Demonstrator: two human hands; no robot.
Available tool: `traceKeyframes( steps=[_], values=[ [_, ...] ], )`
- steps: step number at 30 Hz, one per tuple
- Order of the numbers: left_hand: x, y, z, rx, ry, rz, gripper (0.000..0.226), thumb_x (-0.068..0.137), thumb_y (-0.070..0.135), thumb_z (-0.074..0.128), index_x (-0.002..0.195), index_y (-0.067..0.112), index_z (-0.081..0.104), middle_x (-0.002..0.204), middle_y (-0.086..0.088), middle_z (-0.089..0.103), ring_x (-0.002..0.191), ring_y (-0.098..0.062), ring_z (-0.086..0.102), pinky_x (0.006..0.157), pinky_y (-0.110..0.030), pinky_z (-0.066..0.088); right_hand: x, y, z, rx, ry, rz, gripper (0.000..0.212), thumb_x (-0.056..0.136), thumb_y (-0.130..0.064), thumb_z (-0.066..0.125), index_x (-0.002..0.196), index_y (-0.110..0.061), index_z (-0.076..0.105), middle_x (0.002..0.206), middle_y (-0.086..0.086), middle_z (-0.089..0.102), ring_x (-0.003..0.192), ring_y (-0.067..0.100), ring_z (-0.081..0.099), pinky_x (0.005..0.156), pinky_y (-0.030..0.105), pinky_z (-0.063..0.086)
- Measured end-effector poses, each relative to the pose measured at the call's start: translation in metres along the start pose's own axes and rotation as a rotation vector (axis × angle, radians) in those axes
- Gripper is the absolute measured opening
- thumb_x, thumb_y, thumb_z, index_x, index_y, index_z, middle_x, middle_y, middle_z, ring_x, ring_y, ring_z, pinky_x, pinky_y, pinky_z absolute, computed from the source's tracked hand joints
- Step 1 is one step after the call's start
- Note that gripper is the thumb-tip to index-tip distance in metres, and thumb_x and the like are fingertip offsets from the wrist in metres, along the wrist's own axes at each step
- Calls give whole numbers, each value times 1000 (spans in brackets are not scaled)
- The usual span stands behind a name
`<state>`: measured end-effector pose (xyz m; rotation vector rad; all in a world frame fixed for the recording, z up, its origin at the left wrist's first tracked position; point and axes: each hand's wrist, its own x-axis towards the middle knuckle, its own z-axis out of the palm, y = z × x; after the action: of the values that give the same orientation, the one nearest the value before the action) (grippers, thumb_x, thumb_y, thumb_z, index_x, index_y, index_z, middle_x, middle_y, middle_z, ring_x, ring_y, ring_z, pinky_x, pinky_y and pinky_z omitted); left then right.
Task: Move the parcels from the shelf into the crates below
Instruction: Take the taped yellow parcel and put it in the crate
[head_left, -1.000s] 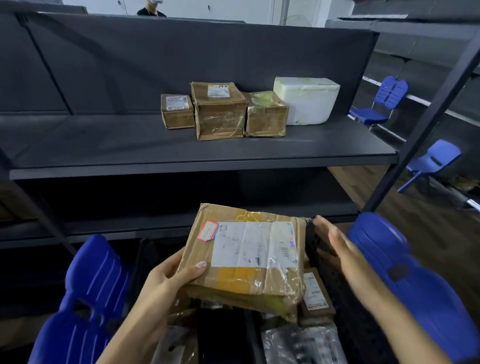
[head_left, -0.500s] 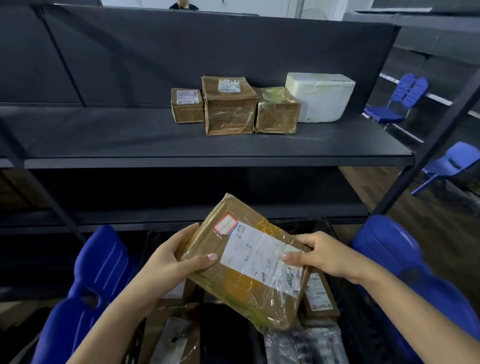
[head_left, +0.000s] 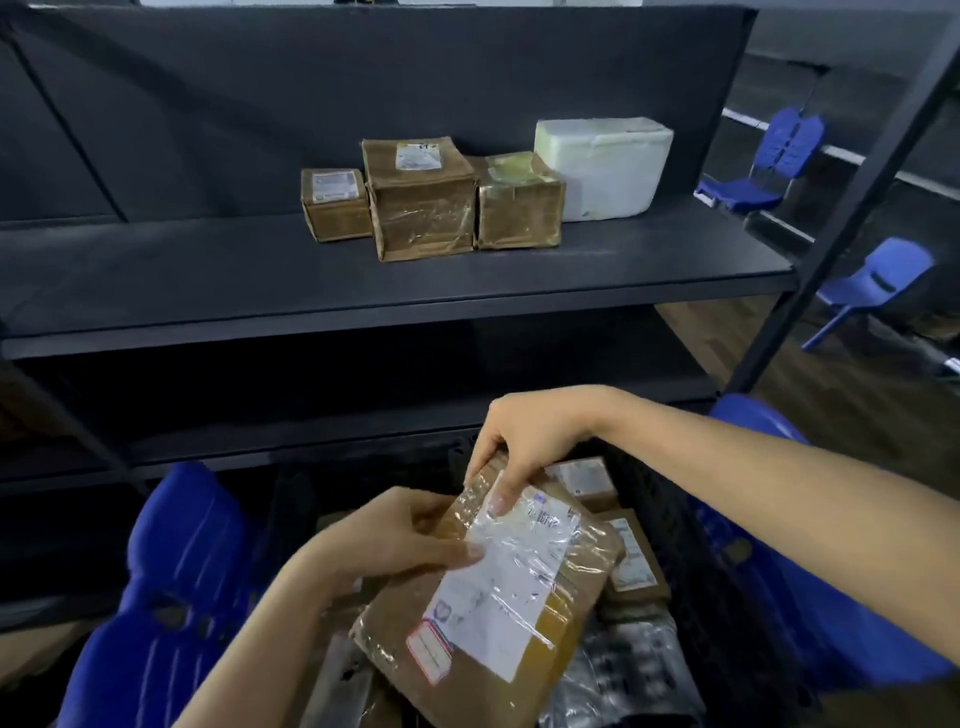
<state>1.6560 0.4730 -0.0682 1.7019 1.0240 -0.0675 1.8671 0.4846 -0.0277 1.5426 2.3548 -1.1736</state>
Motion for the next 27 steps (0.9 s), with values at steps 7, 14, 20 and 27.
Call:
traceKeyframes(
  steps=[7, 14, 20, 27],
  values=[
    [1, -20, 27, -240, 200, -5, 49, 64, 54, 78, 105, 31, 64, 88, 4, 77, 78, -17, 74, 79, -43, 59, 11, 4, 2, -3, 41, -27, 53, 75, -32, 79, 124, -30, 60, 135, -12, 55, 118, 3, 53, 96, 19, 42],
    [0, -24, 34, -564, 508, -14, 28, 78, 44, 69, 90, 18, 71, 76, 1, 77, 66, -16, 74, 51, -26, 55, -33, 26, 36, 270, 550, 265, 112, 60, -81, 58, 150, -35, 11, 156, -9, 26, 139, 15, 34, 101, 28, 34],
    [9, -15, 24, -573, 618, 40, 21, 79, 45, 69, 92, 29, 67, 78, 4, 77, 69, -15, 74, 63, -34, 58, -51, 24, 103, 731, 455, 305, 88, 53, -87, 58, 126, -38, 55, 119, -16, 66, 107, 5, 63, 99, 35, 48],
    [4, -23, 29, -640, 665, 32, 85, 60, 56, 73, 133, 17, 52, 125, 3, 64, 110, -13, 64, 93, -32, 53, -27, 27, 120, 923, 640, 269, 27, 80, -53, 65, 92, -29, 68, 87, -20, 74, 82, -1, 69, 83, 26, 54]
  ],
)
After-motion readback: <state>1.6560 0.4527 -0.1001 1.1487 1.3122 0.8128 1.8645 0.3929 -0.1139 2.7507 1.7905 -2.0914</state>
